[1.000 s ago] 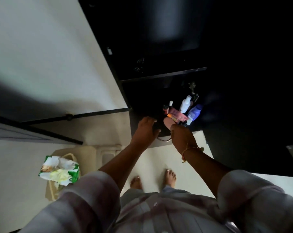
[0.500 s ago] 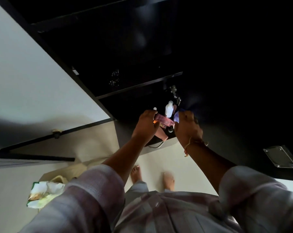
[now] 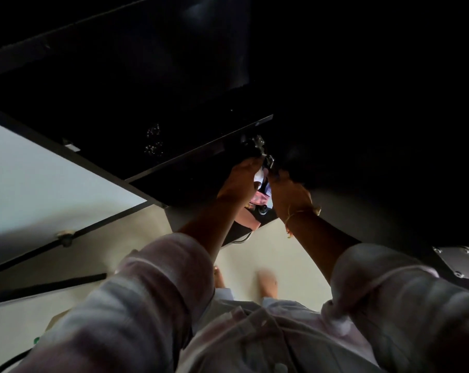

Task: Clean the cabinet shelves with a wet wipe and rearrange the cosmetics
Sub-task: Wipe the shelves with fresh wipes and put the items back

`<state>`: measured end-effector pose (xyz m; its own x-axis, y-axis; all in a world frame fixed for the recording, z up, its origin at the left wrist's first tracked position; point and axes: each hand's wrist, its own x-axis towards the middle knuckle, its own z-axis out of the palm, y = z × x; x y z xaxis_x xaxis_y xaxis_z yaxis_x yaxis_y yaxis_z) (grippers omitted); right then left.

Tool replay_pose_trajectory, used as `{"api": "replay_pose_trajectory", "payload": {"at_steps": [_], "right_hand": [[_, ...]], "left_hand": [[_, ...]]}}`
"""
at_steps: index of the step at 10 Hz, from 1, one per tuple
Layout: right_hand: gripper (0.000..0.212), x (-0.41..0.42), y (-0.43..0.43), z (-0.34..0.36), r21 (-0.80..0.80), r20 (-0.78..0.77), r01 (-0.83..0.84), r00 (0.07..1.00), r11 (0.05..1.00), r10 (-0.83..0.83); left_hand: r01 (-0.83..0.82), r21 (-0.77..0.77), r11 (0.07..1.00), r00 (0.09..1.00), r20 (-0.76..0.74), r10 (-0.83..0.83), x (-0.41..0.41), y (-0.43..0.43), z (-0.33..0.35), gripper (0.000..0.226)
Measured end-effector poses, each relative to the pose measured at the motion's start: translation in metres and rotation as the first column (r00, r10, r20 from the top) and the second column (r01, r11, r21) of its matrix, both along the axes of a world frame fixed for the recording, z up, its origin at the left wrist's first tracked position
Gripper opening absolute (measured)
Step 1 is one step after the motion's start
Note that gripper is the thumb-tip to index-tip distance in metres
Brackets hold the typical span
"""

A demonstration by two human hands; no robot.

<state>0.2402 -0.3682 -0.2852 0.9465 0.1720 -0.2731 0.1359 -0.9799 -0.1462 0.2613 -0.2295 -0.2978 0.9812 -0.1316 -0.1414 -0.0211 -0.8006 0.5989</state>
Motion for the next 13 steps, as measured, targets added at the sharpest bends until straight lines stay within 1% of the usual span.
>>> {"api": "replay_pose_trajectory", "payload": {"at_steps": [1, 2, 3, 4, 5, 6, 7, 8, 9, 10, 11, 12, 13], "right_hand": [[0.037, 0.007, 0.002, 0.002, -0.038, -0.065, 0.027, 0.997, 0.999, -0.029], [0.033, 0.01, 0.002, 0.002, -0.055, -0.094, 0.011, 0.995, 0.998, -0.016], [0.032, 0.01, 0.0, 0.002, -0.048, -0.065, -0.05, 0.997, 0.998, 0.047], [0.036, 0.007, 0.001, 0.009, -0.102, -0.056, -0.078, 0.996, 0.992, 0.072], [0.035, 0.004, 0.0, 0.013, -0.068, 0.01, -0.049, 0.999, 0.997, 0.05], [0.033, 0.001, -0.001, 0.024, -0.019, 0.004, -0.092, 0.996, 0.996, 0.092], [0.026, -0.001, -0.002, 0.038, 0.047, 0.01, -0.057, 0.998, 0.997, 0.056], [0.023, -0.004, 0.0, 0.052, 0.069, 0.028, -0.063, 0.998, 0.996, 0.061], [0.023, -0.008, 0.006, 0.075, 0.104, 0.124, -0.041, 0.992, 0.994, 0.028], [0.027, -0.012, 0.01, 0.093, 0.207, 0.167, -0.008, 0.986, 0.978, -0.027], [0.033, -0.015, 0.013, 0.115, 0.278, 0.275, -0.023, 0.96, 0.96, -0.057], [0.047, -0.011, 0.021, 0.144, 0.43, 0.38, -0.082, 0.92, 0.899, -0.097], [0.05, -0.003, 0.031, 0.167, 0.511, 0.446, -0.128, 0.885, 0.85, -0.135]], "left_hand": [[0.084, 0.109, 0.991, 0.993, 0.076, -0.092, 0.012, -0.004, -0.022, 0.046], [0.093, 0.072, 0.993, 0.994, 0.048, -0.096, 0.019, -0.007, -0.028, 0.031], [0.08, 0.052, 0.995, 0.997, 0.002, -0.08, 0.018, -0.006, -0.026, 0.018], [0.081, 0.024, 0.996, 0.997, -0.016, -0.081, 0.014, -0.004, -0.02, 0.029], [0.02, 0.014, 1.0, 1.0, 0.022, -0.02, 0.011, -0.003, -0.014, 0.014], [-0.006, 0.025, 1.0, 0.999, 0.054, 0.005, 0.005, -0.001, -0.004, 0.024], [-0.097, -0.012, 0.995, 0.992, 0.074, 0.098, -0.003, 0.004, 0.013, 0.03], [-0.151, -0.065, 0.986, 0.983, 0.101, 0.157, -0.01, 0.007, 0.028, 0.035], [-0.188, -0.085, 0.979, 0.952, 0.231, 0.203, -0.024, 0.013, 0.056, 0.032], [-0.208, -0.1, 0.973, 0.915, 0.332, 0.23, -0.035, 0.02, 0.081, 0.031], [-0.205, -0.134, 0.969, 0.871, 0.426, 0.244, -0.045, 0.028, 0.117, 0.031], [-0.22, -0.201, 0.955, 0.818, 0.495, 0.293, -0.048, 0.038, 0.158, 0.033], [-0.219, -0.226, 0.949, 0.774, 0.552, 0.31, -0.046, 0.047, 0.183, 0.037]]}}
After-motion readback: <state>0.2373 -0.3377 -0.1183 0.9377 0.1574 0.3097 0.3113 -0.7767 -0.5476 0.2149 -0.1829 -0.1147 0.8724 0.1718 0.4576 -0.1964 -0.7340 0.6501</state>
